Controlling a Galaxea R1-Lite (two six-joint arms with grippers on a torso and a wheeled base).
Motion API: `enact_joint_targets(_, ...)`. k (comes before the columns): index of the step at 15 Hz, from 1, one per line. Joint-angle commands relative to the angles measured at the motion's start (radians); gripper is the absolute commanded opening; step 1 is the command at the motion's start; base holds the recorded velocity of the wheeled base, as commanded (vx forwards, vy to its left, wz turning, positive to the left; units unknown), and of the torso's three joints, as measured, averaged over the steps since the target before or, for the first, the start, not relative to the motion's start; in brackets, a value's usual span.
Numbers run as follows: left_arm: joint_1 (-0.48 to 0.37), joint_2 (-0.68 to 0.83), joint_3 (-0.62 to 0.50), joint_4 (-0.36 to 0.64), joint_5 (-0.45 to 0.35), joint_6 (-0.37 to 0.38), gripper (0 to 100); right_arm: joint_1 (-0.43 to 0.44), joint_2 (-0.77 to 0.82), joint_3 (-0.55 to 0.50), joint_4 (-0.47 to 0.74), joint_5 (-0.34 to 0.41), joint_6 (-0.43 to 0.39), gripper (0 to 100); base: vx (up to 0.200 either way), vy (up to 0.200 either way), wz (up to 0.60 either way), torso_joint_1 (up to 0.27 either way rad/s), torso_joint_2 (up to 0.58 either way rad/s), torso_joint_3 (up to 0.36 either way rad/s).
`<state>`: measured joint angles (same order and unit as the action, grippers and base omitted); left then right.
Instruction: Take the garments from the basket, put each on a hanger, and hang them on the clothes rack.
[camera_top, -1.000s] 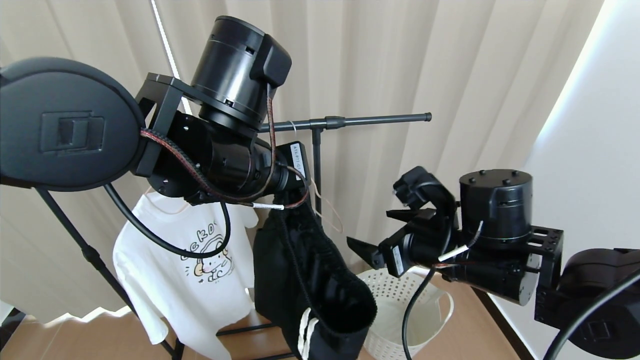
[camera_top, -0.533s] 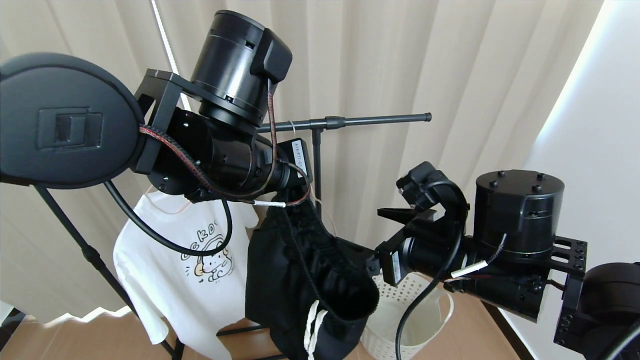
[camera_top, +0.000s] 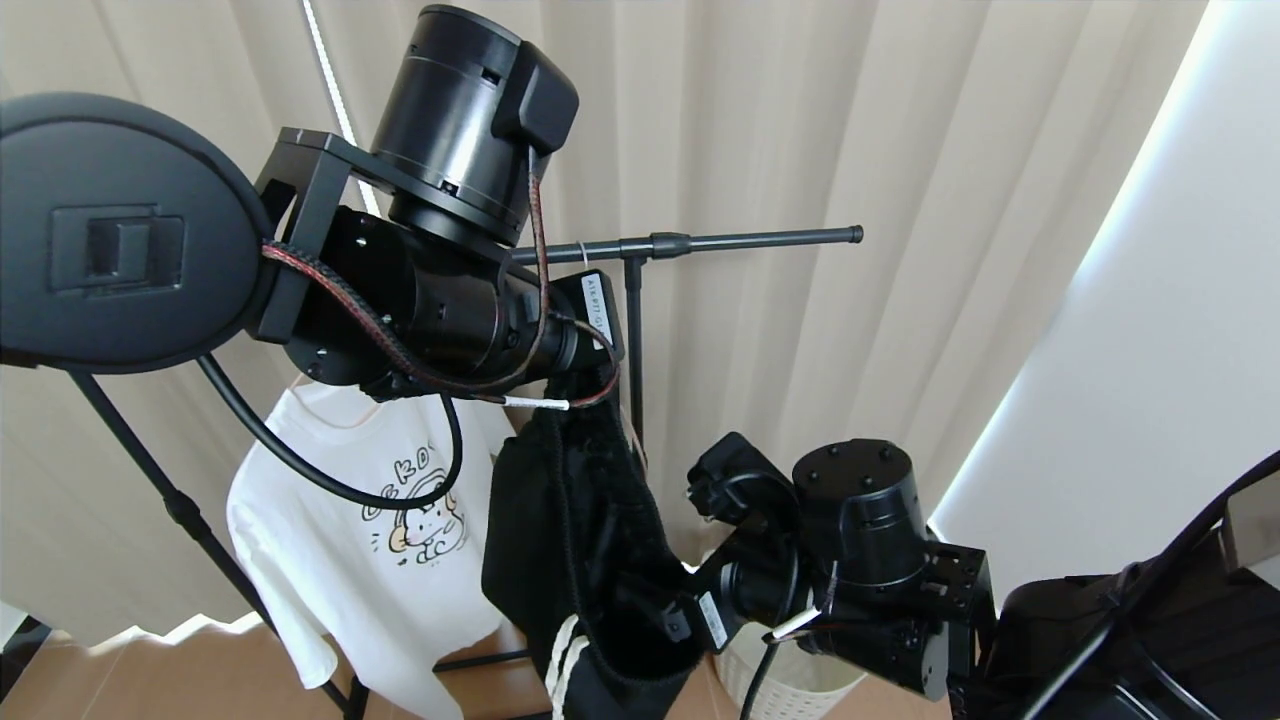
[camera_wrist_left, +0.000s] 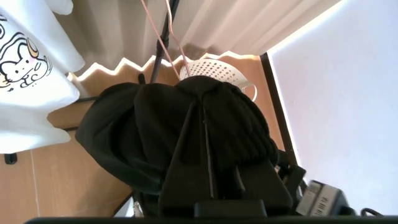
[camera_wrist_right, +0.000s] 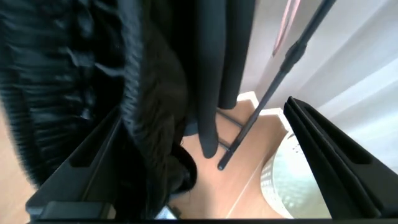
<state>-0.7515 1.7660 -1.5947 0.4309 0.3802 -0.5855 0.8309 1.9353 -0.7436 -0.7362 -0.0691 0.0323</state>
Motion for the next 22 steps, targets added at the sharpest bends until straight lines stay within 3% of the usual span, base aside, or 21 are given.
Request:
enact_joint_targets(1, 0.0, -0.002, 0.004, 0.0, 0.0, 0.0, 0, -0.022, 0.013, -0.005, -0.003, -0.001, -0.002, 100, 0.0, 0.0, 0.0, 0.0, 0.0, 0.0)
enact_joint_targets(6, 0.001, -0.008, 0.025, 0.0, 0.0, 0.0, 0, -0.102, -0.047, -0.011, -0.009, -0.001, -0.017, 100, 0.0, 0.0, 0.0, 0.0, 0.0, 0.0)
enact_joint_targets(22, 0.006, 0.0, 0.007, -0.003, -0.001, 0.009, 0, -0.096, -0.131, 0.09, -0.014, 0.009, -0.158, 100, 0.0, 0.0, 0.0, 0.0, 0.0, 0.0)
